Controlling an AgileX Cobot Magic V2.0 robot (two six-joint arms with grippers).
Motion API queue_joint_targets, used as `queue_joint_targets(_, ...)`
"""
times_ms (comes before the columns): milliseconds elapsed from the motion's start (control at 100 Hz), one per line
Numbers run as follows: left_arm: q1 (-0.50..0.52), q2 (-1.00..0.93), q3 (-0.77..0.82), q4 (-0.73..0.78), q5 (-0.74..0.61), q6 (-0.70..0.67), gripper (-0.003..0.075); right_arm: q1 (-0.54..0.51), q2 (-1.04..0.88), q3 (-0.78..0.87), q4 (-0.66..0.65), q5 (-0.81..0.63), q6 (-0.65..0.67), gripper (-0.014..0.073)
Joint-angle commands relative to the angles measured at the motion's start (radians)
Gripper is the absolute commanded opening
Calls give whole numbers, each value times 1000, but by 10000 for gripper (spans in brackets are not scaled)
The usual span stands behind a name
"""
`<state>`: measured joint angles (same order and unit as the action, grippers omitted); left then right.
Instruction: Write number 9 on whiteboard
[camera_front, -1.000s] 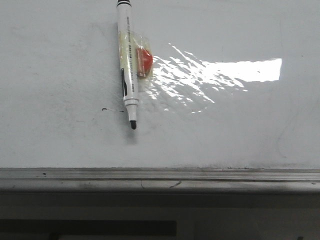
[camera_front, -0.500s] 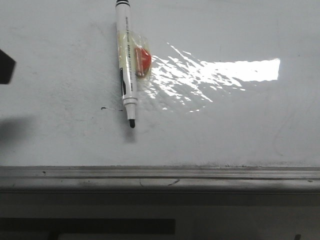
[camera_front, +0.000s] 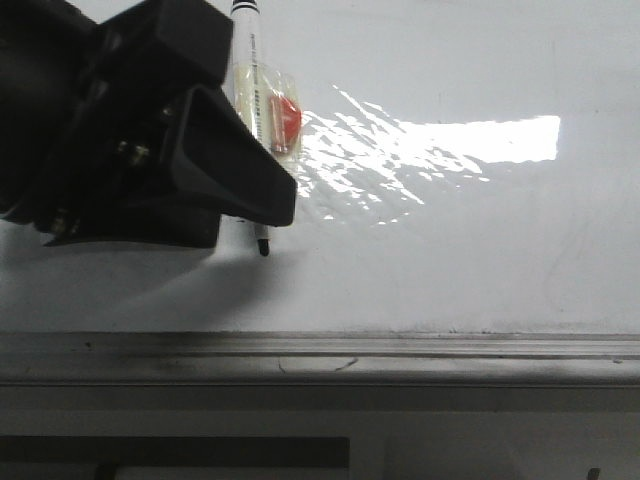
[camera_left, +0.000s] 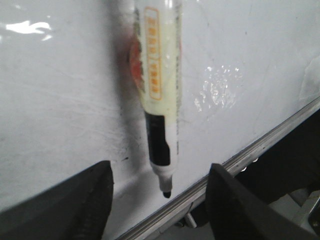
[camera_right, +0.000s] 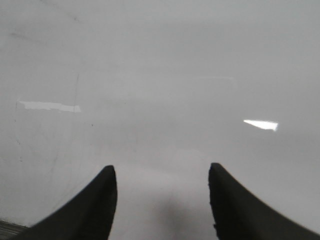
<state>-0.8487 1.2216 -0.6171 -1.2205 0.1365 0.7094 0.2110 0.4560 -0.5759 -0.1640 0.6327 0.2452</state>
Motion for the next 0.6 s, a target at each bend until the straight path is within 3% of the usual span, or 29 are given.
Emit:
queue_joint_targets(0,-10,10,-25,-42,-105,3,398,-4,15,-36,14,-79,-12,357)
queue_joint_targets(120,-10,18,-25,-50,-137,3,393,-4,15,-36,49,-93,-12,357)
queue_joint_targets(190,-10,18,-25,-72,-163,3,351,-4,15,-36,61,-99,-12,357)
queue_joint_targets(260,-10,18,-25,-85,-174,3,240,-4,15,-36,68,-102,-12,357)
queue_joint_targets(360,-10,18,-25,-82,-163,7,-20,0,15,-36,86,-102,-35,357)
queue_joint_targets(480,-10,12,-36,-28,-79,14,-20,0,15,-43,254,-102,-233,357)
queue_joint_targets(590,-10,-5,-64,113,94,80,-20,0,17,-66,478,-48,-531,357)
